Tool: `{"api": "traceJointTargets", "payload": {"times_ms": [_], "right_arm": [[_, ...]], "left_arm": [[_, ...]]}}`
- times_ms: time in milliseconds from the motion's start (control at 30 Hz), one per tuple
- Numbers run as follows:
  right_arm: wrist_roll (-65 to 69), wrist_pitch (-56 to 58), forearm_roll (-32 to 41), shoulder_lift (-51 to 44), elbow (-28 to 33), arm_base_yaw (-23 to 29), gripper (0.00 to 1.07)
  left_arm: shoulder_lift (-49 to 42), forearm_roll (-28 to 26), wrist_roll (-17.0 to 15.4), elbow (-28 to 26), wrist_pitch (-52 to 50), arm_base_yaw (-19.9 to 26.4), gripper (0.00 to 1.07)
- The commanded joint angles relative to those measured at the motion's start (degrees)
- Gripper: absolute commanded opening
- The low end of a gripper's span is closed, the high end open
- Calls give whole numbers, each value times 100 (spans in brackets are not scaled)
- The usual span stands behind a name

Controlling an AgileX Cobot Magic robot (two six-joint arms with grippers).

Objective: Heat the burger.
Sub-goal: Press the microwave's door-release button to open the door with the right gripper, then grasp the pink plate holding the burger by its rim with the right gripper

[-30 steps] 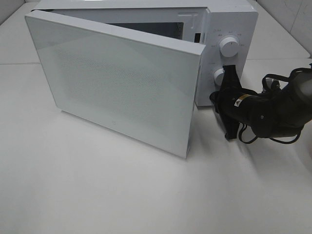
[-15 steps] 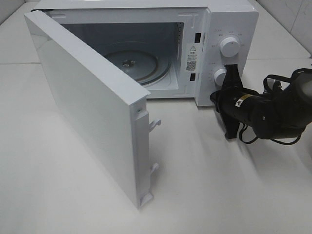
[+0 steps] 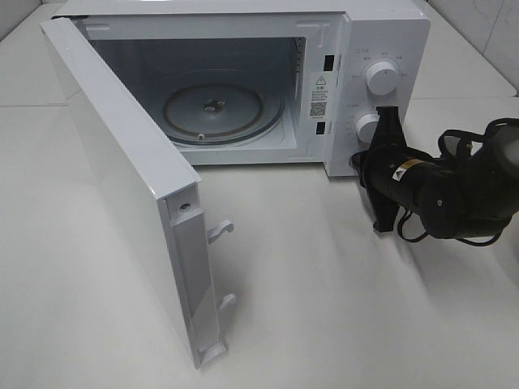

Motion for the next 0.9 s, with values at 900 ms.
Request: {"api": "traceJointTargets", "payload": {"times_ms": [900], "right_arm": [[-332,-281,246,-710,842,172,0]], "left_arm": [[-97,-34,-11,11,-46,17,102]]}}
